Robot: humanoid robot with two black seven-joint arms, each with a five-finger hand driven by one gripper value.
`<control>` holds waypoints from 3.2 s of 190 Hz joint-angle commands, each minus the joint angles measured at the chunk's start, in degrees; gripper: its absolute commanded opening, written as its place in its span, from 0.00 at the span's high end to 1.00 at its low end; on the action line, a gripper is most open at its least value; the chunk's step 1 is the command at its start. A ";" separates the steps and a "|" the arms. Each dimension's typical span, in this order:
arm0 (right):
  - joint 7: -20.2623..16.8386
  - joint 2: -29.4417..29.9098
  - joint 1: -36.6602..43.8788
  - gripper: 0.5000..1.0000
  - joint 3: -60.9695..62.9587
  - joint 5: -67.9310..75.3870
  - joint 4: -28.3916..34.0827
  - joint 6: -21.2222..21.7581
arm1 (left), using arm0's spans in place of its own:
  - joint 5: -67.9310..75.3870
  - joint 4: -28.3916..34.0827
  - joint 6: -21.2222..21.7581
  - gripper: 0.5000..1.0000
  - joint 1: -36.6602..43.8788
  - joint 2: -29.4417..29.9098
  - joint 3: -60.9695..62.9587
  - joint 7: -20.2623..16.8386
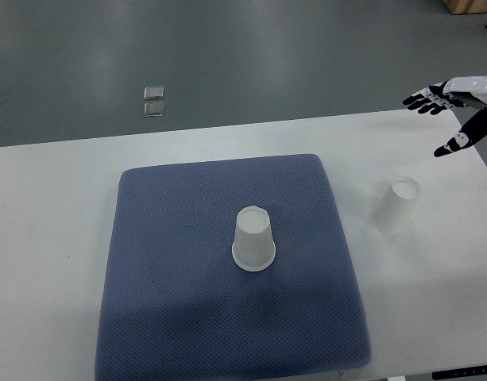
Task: Stack paper cups
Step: 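Close the right hand around the standing white paper cup, then lift the cup with the right hand and carry it over the cup on the pad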
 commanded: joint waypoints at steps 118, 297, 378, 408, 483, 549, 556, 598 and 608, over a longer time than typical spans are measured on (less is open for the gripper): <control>-0.16 6.76 -4.89 0.16 -11.30 -11.30 1.74 -18.47 | 0.00 0.00 0.00 0.00 0.00 0.00 -0.04 0.01; -1.30 10.98 -4.98 0.63 -18.33 -15.52 -2.57 -26.65 | 0.00 0.00 0.00 0.00 0.00 0.00 0.04 0.01; 4.94 7.82 2.23 0.61 -15.08 -14.20 1.82 -22.17 | 0.00 0.00 0.00 0.00 0.00 0.00 0.04 0.01; 6.78 7.82 2.40 0.60 -9.90 -14.29 7.27 -18.57 | 0.00 0.00 0.00 0.00 0.00 0.00 -0.04 0.01; 6.79 9.84 11.28 0.60 -7.79 -14.20 18.70 -13.12 | 0.00 0.00 0.00 0.00 0.00 0.00 0.04 0.01; 6.26 15.11 13.65 0.58 -7.96 -14.47 21.86 -6.53 | 0.00 0.00 0.00 0.00 0.00 0.00 -0.04 0.01; 6.17 15.55 13.83 0.58 -7.96 -14.64 21.86 -6.44 | 0.00 0.00 0.00 0.00 0.00 0.00 0.04 0.01; 2.83 19.59 13.92 0.58 -8.58 -16.14 21.43 -6.43 | 0.00 0.00 0.00 0.00 0.00 0.00 -0.04 0.01; 1.51 20.47 13.83 0.58 -8.67 -16.66 20.90 -6.44 | 0.00 0.00 0.00 0.00 0.00 0.00 -0.04 0.01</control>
